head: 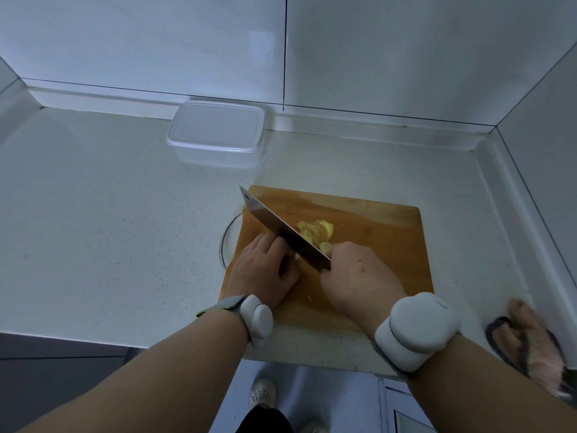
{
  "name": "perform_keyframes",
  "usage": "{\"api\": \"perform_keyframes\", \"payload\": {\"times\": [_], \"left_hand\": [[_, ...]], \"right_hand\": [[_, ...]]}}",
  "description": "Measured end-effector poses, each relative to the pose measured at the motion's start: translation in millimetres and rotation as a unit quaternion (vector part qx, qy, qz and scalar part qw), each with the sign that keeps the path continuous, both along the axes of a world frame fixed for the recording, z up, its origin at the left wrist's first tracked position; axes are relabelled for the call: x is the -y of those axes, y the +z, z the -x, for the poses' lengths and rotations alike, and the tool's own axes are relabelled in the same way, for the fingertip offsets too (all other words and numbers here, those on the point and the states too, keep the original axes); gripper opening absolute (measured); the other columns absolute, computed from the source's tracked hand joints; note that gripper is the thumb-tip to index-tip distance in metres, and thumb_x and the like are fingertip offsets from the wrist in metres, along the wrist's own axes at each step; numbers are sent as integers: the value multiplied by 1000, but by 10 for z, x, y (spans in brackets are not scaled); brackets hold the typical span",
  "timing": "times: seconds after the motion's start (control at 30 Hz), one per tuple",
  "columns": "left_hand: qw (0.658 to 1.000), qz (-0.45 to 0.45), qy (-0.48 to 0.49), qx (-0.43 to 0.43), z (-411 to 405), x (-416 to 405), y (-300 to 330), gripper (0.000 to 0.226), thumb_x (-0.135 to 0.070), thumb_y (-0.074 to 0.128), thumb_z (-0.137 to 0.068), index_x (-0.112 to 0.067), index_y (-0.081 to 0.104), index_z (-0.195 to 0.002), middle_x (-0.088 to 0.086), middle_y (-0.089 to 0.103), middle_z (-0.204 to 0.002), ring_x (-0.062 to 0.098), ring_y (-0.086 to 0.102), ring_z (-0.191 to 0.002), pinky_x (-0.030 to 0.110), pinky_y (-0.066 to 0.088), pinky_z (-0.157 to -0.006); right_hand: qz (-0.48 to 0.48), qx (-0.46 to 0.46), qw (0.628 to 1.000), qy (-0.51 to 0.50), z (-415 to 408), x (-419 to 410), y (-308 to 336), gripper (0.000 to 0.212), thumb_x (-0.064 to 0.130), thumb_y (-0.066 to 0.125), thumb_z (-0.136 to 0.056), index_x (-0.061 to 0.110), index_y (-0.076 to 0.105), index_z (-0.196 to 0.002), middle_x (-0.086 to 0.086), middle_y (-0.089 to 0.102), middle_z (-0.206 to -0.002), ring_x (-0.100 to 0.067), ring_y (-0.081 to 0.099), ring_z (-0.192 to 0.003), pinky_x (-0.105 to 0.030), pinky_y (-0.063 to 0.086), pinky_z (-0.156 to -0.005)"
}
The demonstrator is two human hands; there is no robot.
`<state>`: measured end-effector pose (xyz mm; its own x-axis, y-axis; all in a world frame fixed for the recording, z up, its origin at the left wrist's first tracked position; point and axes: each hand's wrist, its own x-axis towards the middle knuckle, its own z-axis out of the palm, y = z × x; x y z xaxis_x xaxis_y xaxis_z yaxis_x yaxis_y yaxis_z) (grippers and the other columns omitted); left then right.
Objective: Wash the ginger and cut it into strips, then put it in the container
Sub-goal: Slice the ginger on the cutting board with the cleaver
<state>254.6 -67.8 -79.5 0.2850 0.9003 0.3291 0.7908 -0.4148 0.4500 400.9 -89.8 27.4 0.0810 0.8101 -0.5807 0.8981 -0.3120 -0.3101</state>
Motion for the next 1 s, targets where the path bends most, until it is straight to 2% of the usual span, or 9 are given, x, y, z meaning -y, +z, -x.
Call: {"api": "perform_keyframes", "payload": {"times": [0.17,0.57,0.7,0.87,1.0], "left_hand": [[1000,6,-9,1,1,-2,7,21,-35,51,-80,-16,59,-84,0,60,-84,18,56,-73,21,37,-62],[1000,-18,-4,5,-8,-18,-4,23,-33,52,-79,-13,61,-84,2,61,-83,18,55,-73,19,36,-62],[1000,-25,1,18,-14,-11,-5,20,-32,52,-79,-14,59,-82,1,60,-80,17,52,-71,20,35,-61],[999,-29,16,13,-20,-9,-13,20,-32,52,-80,-13,57,-80,2,58,-77,20,52,-68,26,42,-60],[999,-37,9,7,-21,-13,-28,22,-33,52,-80,-12,59,-81,3,59,-78,21,53,-69,27,41,-62]], "right_hand": [[0,17,1000,-1,45,-15,-31,13,14,50,-97,16,61,-101,-2,61,-81,-18,59,-68,-29,51,-64],[-3,15,1000,-4,172,-140,-141,19,11,47,-97,12,66,-93,-6,64,-83,-21,57,-67,-30,48,-61],[-3,3,1000,-5,211,-220,-184,20,13,48,-98,12,63,-85,-5,60,-77,-19,55,-62,-29,46,-58],[-4,-2,1000,-3,230,-258,-198,22,14,49,-98,14,57,-78,-3,56,-72,-17,53,-59,-27,45,-57],[-22,5,1000,9,219,-170,-182,23,12,47,-98,12,57,-77,-5,58,-74,-17,52,-59,-27,42,-53]]}}
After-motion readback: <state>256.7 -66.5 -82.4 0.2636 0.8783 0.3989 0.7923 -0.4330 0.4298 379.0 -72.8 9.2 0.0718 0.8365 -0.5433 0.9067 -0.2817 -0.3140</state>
